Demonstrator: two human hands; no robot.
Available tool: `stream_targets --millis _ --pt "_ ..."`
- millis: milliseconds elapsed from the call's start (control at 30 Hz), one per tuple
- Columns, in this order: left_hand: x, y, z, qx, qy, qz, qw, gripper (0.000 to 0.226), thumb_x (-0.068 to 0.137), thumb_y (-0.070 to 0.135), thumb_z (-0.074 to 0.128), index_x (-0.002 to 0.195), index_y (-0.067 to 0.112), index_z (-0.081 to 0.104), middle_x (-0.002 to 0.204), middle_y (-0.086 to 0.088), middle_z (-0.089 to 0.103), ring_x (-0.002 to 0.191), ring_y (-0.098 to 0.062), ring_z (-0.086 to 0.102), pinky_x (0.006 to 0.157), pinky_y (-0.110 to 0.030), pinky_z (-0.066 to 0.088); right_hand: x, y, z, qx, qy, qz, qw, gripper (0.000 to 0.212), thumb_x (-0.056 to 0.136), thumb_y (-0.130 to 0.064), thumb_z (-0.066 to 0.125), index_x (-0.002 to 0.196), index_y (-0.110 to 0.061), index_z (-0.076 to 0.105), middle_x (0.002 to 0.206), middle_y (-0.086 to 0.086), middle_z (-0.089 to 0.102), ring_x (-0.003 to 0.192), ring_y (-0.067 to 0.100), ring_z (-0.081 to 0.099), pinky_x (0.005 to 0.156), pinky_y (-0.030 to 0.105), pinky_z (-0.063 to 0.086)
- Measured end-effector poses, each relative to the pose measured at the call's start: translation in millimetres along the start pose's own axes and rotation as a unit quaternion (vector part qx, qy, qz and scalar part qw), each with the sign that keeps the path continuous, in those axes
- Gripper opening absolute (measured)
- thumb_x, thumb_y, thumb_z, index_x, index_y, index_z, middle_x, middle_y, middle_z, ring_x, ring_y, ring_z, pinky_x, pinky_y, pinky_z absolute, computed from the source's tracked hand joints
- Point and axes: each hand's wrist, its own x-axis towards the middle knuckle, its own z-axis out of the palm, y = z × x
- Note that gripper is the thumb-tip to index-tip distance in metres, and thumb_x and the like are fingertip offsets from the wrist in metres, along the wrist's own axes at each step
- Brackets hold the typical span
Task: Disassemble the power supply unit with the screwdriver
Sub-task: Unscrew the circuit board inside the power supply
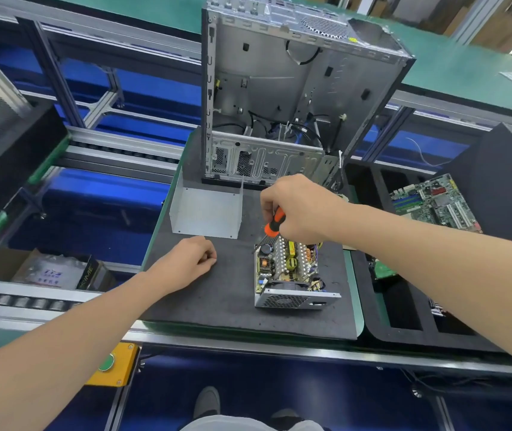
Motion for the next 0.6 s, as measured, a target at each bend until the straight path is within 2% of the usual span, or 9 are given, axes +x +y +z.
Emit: stream_targets --millis 100,233,300,400,467,533,600 --pt "-1.4 0.7 -2.7 0.001 0.017 0.005 1.000 0.015 0.098 0.021 0.068 0.089 0.031 0.063 0.083 0.012 0.055 0.076 -0.004 0.053 0.075 -0.022 0.041 -4.4 6.4 -7.7 0.000 0.013 0.013 1.000 0.016 0.080 -0.009 0.067 0.091 -0.019 0.069 0.085 -0.007 0.058 0.094 0.022 0.060 0.077 0.037 0.056" --pt "5.2 21.0 -7.9 -0.030 0.088 0.036 0.995 0.009 0.099 0.016 0.067 0.092 0.021 0.071 0.080 0.014 0.056 0.073 -0.003 0.056 0.071 -0.019 0.039 -13.3 21.1 -21.8 -0.005 0.047 0.039 0.998 0.014 0.081 -0.013 0.070 0.095 -0.017 0.071 0.080 -0.012 0.056 0.089 0.020 0.059 0.072 0.032 0.050" --pt "15.7 45.8 -10.2 -0.058 0.111 0.066 0.990 0.007 0.099 0.014 0.067 0.096 0.018 0.072 0.083 0.012 0.061 0.076 -0.002 0.057 0.073 -0.016 0.041 -20.1 32.0 -29.4 0.001 0.060 0.065 0.996 0.013 0.082 -0.016 0.072 0.095 -0.016 0.070 0.080 -0.012 0.057 0.089 0.022 0.060 0.072 0.034 0.053" --pt "38.5 94.3 -12.3 -0.090 0.127 0.107 0.982 0.009 0.099 0.013 0.067 0.101 0.018 0.073 0.088 0.013 0.062 0.081 0.003 0.058 0.076 -0.007 0.041 -33.7 55.3 -39.0 0.005 0.081 0.113 0.990 0.011 0.079 -0.017 0.071 0.089 -0.019 0.069 0.080 -0.006 0.060 0.084 0.022 0.060 0.060 0.030 0.046" --pt "54.6 126.7 -11.6 -0.095 0.130 0.134 0.978 0.009 0.098 0.013 0.066 0.102 0.019 0.072 0.093 0.011 0.062 0.085 -0.001 0.059 0.080 -0.010 0.044 -44.8 72.8 -43.2 -0.001 0.083 0.138 0.987 0.007 0.078 -0.018 0.070 0.084 -0.020 0.066 0.081 -0.002 0.061 0.081 0.025 0.062 0.056 0.027 0.042" --pt "72.3 156.4 -8.8 -0.099 0.112 0.139 0.979 0.011 0.098 0.015 0.064 0.104 0.021 0.069 0.100 0.009 0.064 0.094 -0.006 0.061 0.086 -0.018 0.048 -56.8 90.8 -43.9 -0.008 0.074 0.156 0.985 0.006 0.077 -0.018 0.069 0.080 -0.020 0.064 0.084 0.002 0.063 0.083 0.028 0.063 0.058 0.029 0.044" --pt "92.6 181.7 -6.5 -0.109 0.066 0.089 0.988 0.009 0.098 0.020 0.060 0.105 0.023 0.065 0.103 0.007 0.066 0.098 -0.011 0.062 0.087 -0.026 0.050 -67.8 108.3 -38.7 -0.001 0.056 0.169 0.984 0.004 0.077 -0.017 0.067 0.079 -0.019 0.063 0.090 0.006 0.065 0.085 0.031 0.064 0.065 0.034 0.053"
